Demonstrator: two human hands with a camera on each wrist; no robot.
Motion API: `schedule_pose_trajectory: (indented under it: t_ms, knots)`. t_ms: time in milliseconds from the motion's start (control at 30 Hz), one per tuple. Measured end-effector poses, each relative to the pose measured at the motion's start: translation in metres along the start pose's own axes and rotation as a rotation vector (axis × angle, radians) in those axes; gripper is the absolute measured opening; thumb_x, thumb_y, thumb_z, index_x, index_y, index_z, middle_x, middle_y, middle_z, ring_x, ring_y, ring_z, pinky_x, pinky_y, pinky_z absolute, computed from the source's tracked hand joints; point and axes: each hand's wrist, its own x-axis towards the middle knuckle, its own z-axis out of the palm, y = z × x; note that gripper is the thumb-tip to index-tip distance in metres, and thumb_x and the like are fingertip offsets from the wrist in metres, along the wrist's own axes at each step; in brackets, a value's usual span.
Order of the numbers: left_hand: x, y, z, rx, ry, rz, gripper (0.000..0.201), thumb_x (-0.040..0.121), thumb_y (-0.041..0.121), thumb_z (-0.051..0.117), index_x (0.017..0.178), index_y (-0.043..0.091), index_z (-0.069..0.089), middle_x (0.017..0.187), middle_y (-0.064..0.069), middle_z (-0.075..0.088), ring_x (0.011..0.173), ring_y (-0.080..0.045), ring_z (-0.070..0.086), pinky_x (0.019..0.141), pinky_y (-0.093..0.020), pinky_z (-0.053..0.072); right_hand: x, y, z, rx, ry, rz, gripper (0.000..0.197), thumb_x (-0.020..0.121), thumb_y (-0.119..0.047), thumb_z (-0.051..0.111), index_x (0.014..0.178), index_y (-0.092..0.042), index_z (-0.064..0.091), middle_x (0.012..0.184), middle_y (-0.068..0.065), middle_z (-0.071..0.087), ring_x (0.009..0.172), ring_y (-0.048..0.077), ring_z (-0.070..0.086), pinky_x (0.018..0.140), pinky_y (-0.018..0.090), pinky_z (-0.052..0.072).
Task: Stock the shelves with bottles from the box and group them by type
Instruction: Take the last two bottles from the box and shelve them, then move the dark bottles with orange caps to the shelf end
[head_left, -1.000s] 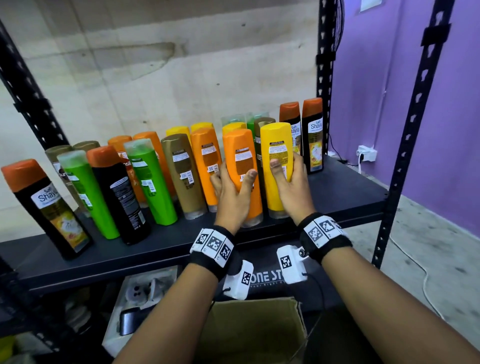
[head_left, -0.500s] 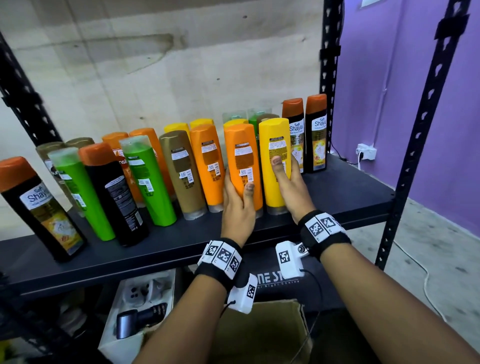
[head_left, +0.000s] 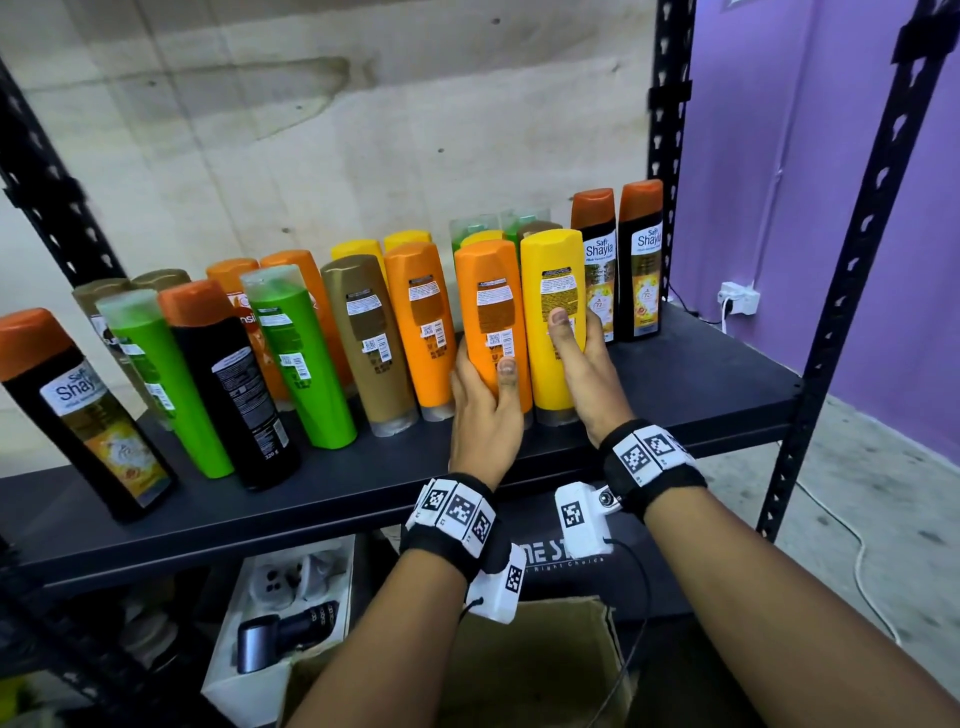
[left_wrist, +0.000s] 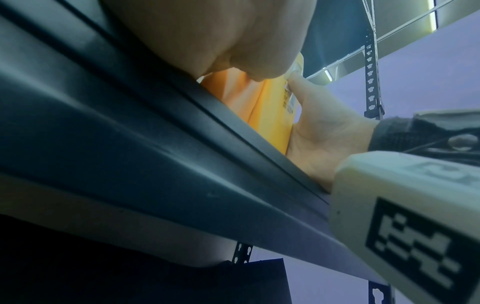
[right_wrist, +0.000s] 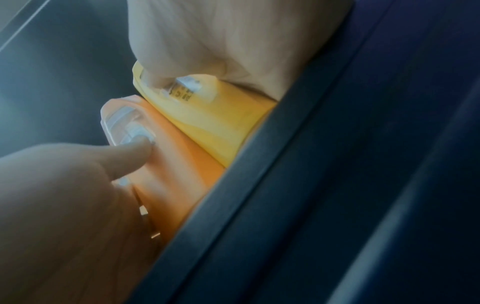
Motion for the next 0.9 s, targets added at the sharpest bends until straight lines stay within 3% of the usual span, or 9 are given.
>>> schedule_pose_trajectory:
  t_ms: [167, 400, 567, 667, 767, 867, 900]
  knots:
    - [-0.001, 0.002, 0.000, -0.055, -0.038, -0.031, 0.068, 0.098, 0.062, 0.039, 0.155, 0.035, 0.012, 0.154, 0.006, 0.038, 0.132, -0.008, 0.041, 0.105, -0.030, 0.034, 0.000, 0.000, -0.001, -0.004, -0.007, 0.003, 0.038, 0.074, -0.088, 0.053, 0.108, -0.072, 0.046, 0.124, -0.030, 0.061, 0.115, -0.007, 0.059, 0.108, 0.037, 0.046]
    - [-0.001, -0.002, -0.001, -0.012, -0.033, -0.023, 0.068, 0.099, 0.055, 0.050, 0.152, 0.035, 0.014, 0.150, 0.004, 0.045, 0.121, -0.005, 0.046, 0.099, -0.029, 0.038, -0.001, 0.001, 0.000, 0.007, -0.010, 0.004, 0.043, 0.076, -0.084, 0.056, 0.114, -0.065, 0.047, 0.127, -0.021, 0.063, 0.118, 0.003, 0.062, 0.106, 0.043, 0.049]
    - [-0.002, -0.001, -0.002, 0.016, -0.036, -0.014, 0.066, 0.098, 0.058, 0.049, 0.150, 0.038, 0.013, 0.149, 0.006, 0.045, 0.118, -0.005, 0.048, 0.097, -0.030, 0.041, -0.002, 0.003, 0.001, -0.044, 0.024, -0.015, 0.042, 0.074, -0.088, 0.053, 0.110, -0.066, 0.047, 0.118, -0.031, 0.064, 0.109, -0.007, 0.062, 0.098, 0.029, 0.051]
    - [-0.005, 0.001, -0.003, 0.063, -0.027, -0.004, 0.069, 0.098, 0.059, 0.048, 0.152, 0.034, 0.014, 0.151, 0.003, 0.046, 0.126, -0.015, 0.052, 0.098, -0.032, 0.044, -0.005, 0.004, -0.001, -0.092, 0.032, -0.018, 0.039, 0.078, -0.087, 0.047, 0.110, -0.065, 0.046, 0.116, -0.031, 0.062, 0.108, -0.007, 0.061, 0.095, 0.026, 0.048]
    - [-0.011, 0.004, -0.008, 0.121, -0.027, 0.003, 0.069, 0.099, 0.057, 0.050, 0.154, 0.031, 0.017, 0.150, 0.001, 0.047, 0.130, -0.021, 0.053, 0.098, -0.033, 0.045, -0.010, 0.004, -0.005, -0.173, 0.045, -0.040, 0.048, 0.086, -0.082, 0.036, 0.124, -0.054, 0.045, 0.118, -0.028, 0.060, 0.104, -0.011, 0.057, 0.090, 0.021, 0.044]
    - [-0.014, 0.008, -0.016, 0.131, -0.055, 0.011, 0.068, 0.100, 0.047, 0.054, 0.156, 0.026, 0.021, 0.152, -0.001, 0.046, 0.135, -0.021, 0.049, 0.109, -0.040, 0.044, -0.014, 0.007, -0.009, -0.274, 0.102, -0.063, 0.062, 0.094, -0.074, 0.032, 0.140, -0.034, 0.041, 0.136, -0.006, 0.056, 0.119, 0.009, 0.055, 0.101, 0.031, 0.041]
    - [-0.015, 0.010, -0.019, 0.137, -0.069, 0.018, 0.067, 0.101, 0.044, 0.055, 0.156, 0.025, 0.021, 0.153, -0.001, 0.045, 0.136, -0.021, 0.047, 0.110, -0.039, 0.041, -0.017, 0.008, -0.011, -0.305, 0.127, -0.077, 0.060, 0.095, -0.070, 0.034, 0.141, -0.031, 0.040, 0.140, -0.003, 0.053, 0.122, 0.011, 0.052, 0.102, 0.030, 0.041]
